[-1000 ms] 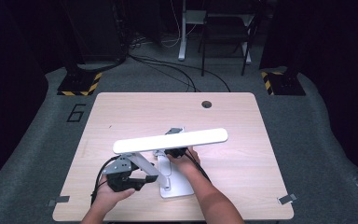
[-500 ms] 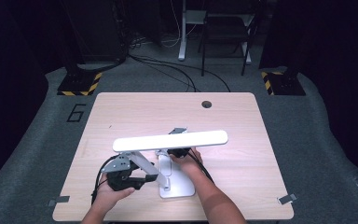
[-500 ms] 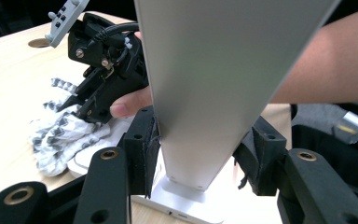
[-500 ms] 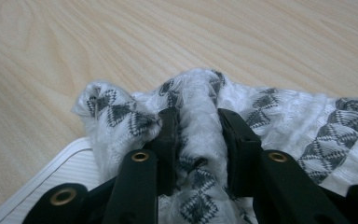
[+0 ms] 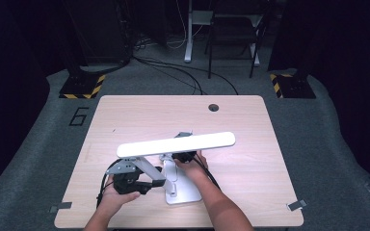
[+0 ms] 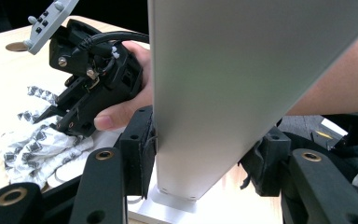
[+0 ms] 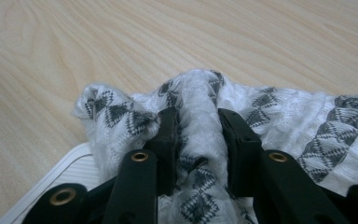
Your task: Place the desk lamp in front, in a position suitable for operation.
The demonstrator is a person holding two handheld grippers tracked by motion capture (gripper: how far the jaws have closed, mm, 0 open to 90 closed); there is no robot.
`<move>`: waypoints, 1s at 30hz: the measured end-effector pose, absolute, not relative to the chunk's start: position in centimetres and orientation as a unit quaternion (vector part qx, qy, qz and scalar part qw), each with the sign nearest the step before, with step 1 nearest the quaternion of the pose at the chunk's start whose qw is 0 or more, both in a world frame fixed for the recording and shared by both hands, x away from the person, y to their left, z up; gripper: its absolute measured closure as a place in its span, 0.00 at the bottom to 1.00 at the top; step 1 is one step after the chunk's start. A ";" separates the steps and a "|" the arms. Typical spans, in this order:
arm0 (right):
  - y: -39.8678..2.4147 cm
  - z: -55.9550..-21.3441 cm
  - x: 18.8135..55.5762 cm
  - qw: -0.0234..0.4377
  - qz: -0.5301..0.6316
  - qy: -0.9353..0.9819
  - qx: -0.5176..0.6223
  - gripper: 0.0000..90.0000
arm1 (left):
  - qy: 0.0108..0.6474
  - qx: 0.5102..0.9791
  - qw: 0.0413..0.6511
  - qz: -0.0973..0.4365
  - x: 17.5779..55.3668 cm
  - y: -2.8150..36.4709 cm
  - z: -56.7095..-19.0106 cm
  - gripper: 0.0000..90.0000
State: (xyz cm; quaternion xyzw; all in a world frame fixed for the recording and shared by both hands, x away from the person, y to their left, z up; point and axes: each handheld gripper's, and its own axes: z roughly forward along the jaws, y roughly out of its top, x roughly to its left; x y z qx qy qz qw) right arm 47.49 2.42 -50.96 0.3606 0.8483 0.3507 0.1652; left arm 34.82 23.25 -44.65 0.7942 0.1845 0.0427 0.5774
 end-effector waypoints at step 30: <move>-2.5 -50.8 47.6 0.203 0.316 0.848 0.374 0.77 | 0.191 0.806 0.554 0.085 34.0 23.0 -44.3 0.59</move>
